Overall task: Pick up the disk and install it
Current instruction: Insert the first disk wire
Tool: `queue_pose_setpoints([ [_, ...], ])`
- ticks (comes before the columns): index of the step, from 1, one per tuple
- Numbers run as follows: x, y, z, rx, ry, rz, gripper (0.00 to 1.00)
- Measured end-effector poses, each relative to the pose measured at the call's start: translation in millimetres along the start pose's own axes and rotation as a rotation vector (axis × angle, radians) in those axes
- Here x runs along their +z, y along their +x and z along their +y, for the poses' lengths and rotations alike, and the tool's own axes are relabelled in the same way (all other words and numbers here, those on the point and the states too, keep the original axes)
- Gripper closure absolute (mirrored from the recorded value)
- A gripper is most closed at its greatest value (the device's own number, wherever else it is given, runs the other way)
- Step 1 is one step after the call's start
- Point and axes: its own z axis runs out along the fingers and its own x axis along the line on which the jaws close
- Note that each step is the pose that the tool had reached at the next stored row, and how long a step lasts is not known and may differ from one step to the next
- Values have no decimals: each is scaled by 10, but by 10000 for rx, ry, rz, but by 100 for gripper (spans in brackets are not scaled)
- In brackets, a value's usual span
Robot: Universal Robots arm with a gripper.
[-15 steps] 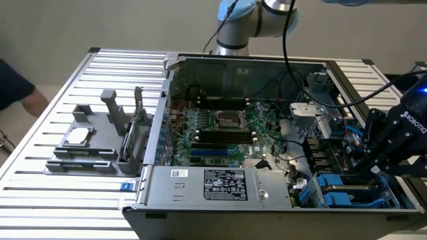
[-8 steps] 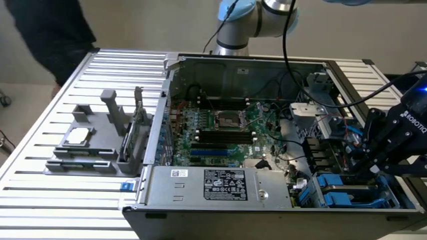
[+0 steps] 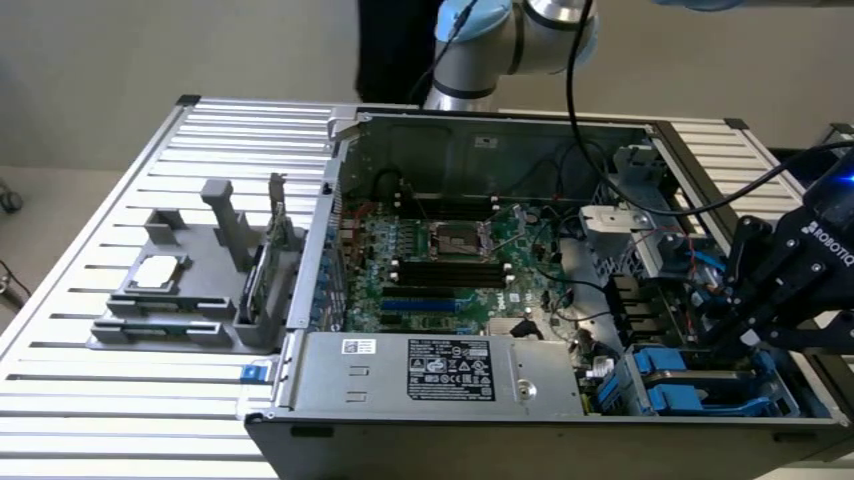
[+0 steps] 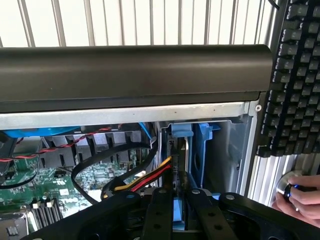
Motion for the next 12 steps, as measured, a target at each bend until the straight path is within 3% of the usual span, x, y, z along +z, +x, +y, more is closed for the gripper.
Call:
queue_pose_setpoints([
  [4,-1,0,7,-9,1,30,84],
  [12,1,1,18,-9,1,34,84],
])
